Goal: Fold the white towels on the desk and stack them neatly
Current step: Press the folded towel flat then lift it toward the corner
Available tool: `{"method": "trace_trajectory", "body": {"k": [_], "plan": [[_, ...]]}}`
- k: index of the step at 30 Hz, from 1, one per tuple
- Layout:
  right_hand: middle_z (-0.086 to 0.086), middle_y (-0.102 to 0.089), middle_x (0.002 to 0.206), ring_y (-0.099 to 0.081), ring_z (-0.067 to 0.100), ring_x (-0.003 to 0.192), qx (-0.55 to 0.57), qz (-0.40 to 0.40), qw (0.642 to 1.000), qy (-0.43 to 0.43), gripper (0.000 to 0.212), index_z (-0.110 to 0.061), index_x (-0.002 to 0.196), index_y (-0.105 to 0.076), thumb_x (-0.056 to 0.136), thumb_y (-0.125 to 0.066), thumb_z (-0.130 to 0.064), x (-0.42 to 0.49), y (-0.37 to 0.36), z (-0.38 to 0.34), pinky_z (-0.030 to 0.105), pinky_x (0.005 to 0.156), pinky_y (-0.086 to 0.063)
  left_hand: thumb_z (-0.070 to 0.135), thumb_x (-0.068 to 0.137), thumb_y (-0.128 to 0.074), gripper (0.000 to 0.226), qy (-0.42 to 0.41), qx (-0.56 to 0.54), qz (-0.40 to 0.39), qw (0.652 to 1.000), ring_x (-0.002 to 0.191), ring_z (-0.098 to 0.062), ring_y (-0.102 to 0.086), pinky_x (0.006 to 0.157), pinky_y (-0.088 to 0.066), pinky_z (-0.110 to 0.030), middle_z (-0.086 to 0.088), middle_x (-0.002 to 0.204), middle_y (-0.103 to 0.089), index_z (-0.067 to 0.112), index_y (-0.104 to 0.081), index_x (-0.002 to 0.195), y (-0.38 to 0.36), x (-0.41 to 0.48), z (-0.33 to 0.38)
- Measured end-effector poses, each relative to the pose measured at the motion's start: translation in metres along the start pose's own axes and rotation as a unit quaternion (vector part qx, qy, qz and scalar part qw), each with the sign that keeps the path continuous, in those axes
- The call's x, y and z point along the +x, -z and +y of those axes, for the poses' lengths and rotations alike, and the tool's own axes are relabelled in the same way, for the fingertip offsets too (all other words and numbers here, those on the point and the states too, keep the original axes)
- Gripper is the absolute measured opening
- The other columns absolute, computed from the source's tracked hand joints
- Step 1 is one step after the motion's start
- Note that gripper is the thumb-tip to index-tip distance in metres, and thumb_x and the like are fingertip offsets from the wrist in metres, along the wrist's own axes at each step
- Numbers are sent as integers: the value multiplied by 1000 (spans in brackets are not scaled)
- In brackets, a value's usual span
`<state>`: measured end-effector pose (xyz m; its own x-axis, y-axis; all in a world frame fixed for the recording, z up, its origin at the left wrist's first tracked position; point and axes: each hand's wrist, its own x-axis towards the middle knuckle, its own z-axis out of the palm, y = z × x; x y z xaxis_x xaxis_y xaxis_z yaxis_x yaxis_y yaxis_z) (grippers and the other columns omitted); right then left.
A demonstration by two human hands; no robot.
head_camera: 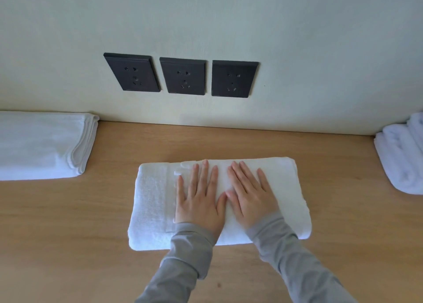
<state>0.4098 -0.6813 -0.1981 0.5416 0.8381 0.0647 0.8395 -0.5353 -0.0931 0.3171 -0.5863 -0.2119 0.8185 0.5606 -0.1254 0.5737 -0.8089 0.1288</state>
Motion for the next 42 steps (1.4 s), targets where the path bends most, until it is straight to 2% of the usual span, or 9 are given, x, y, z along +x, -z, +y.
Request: {"method": "trace_trajectory", "body": {"k": [6, 12, 24, 28, 30, 33, 36, 39, 42], "plan": [[5, -40, 146, -37, 21, 136, -10, -64, 998, -16, 57, -8, 138, -44, 91, -24, -32, 5, -14, 7, 50, 110, -29, 55, 87, 11, 63, -16, -6, -9, 1000, 139, -17, 25, 112, 20, -43, 5, 154, 23, 29, 22, 143, -4, 6, -6], [-7, 14, 153, 17, 10, 142, -11, -92, 992, -83, 71, -21, 145, 13, 85, 14, -59, -26, -14, 59, 34, 116, 10, 68, 83, 8, 72, -3, 14, 19, 1000, 143, -12, 17, 117, 9, -41, 9, 155, 18, 34, 16, 146, 8, -22, -73], [-7, 12, 155, 17, 5, 141, 30, -101, 988, -113, 65, -19, 146, 10, 90, 2, -52, -29, -21, 69, 38, 119, 5, 69, 74, 23, 79, 20, 26, -30, 999, 139, -11, 27, 117, 12, -39, 6, 153, 27, 28, 29, 141, 4, -14, -90], [8, -26, 154, -20, 23, 143, 88, 15, 977, -195, 63, -7, 146, -26, 95, -26, -44, -42, -2, 55, 46, 116, -18, 46, 94, -38, 65, 53, -182, 39, 981, 146, -16, -1, 119, -2, -39, -1, 158, -7, 17, -19, 149, 30, -29, -78], [19, -51, 133, -46, 37, 123, 169, 135, 930, -296, 66, 1, 132, -48, 86, -39, -45, -64, 5, 47, 46, 100, -36, 19, 87, -63, 52, 119, -317, 158, 928, 137, -26, -30, 112, -25, -40, -9, 148, -35, 9, -46, 136, 39, -50, -74], [23, -58, 113, -51, 36, 106, 321, 179, 820, -438, 71, 6, 120, -54, 79, -50, -53, -104, -1, 33, 39, 91, -39, 10, 79, -71, 55, 278, -420, 215, 837, 118, -24, -44, 100, -36, -35, -12, 129, -47, 9, -49, 130, 35, -89, -65], [19, -56, 120, -55, 26, 99, 464, 168, 645, -584, 56, -1, 125, -48, 84, -65, -36, -134, -14, 12, 39, 87, -45, 7, 72, -77, 69, 430, -513, 173, 722, 105, -12, -46, 93, -37, -23, -18, 126, -48, 4, -44, 132, 19, -115, -49], [22, -54, 125, -57, 28, 95, 605, 93, 491, -620, 60, 2, 133, -40, 84, -64, -23, -138, -23, -6, 42, 87, -48, 16, 73, -77, 82, 501, -653, 60, 564, 101, -22, -52, 91, -46, -38, -15, 116, -54, 2, -31, 141, 4, -122, -31], [14, -62, 106, -61, 26, 97, 666, 73, 395, -628, 68, 2, 132, -44, 79, -70, -31, -120, -24, -17, 39, 87, -50, 31, 75, -73, 75, 502, -737, -38, 451, 106, -28, -56, 93, -46, -37, -17, 113, -59, -1, -40, 135, -1, -112, -17]]}}
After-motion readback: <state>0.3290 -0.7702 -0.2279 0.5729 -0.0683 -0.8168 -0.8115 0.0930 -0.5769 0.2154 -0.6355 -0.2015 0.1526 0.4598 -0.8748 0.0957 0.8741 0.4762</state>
